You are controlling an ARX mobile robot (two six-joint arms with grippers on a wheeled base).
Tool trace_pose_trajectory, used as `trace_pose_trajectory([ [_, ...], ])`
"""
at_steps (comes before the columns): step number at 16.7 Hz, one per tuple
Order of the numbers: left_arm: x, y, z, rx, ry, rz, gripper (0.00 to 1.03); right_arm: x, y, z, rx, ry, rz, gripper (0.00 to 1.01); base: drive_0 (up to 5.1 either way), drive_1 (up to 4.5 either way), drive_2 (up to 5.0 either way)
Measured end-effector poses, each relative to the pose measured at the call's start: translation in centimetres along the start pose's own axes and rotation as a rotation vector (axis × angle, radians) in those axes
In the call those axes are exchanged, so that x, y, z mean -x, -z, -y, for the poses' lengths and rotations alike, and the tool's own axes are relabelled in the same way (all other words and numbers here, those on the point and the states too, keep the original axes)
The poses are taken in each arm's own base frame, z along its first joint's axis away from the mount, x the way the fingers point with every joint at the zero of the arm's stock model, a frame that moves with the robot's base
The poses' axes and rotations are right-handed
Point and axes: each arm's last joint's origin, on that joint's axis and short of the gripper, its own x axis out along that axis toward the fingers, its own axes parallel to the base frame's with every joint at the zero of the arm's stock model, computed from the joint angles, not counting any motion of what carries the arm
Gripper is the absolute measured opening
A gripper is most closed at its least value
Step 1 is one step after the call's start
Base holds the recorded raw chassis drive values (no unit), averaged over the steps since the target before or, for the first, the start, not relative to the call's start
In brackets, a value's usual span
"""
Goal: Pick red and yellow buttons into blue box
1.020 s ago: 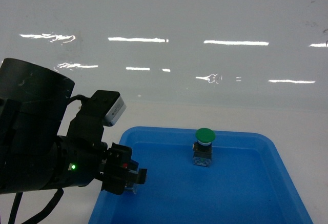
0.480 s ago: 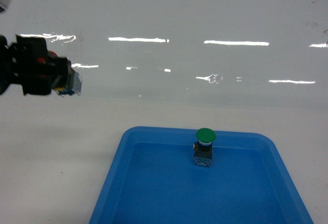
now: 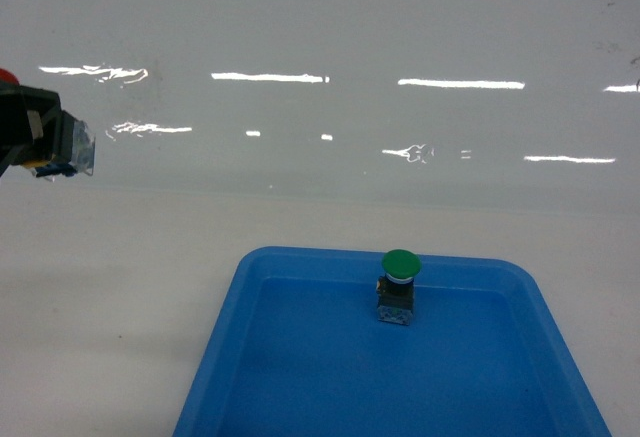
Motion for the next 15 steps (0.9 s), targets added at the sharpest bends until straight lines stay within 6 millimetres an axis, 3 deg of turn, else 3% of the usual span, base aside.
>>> trace_pose_trajectory([
  [5, 2.6, 0.7, 1.1, 0.03, -0.029, 0.034, 0.34, 0.0, 0.0, 0.0, 0.0, 0.0, 0.0, 0.32, 0.0, 0.0, 0.0],
  [12, 2.6, 0.7, 1.1, 0.034, -0.035, 0.034, 0.34, 0.0, 0.0, 0.0, 0.0, 0.0, 0.0, 0.32, 0.0, 0.0, 0.0],
  [15, 2.5, 0.7, 1.1, 0.034, -0.032, 0.032, 0.34, 0.0, 0.0, 0.0, 0.0, 0.002, 0.001, 0.32, -3.1, -1.25, 4.9],
])
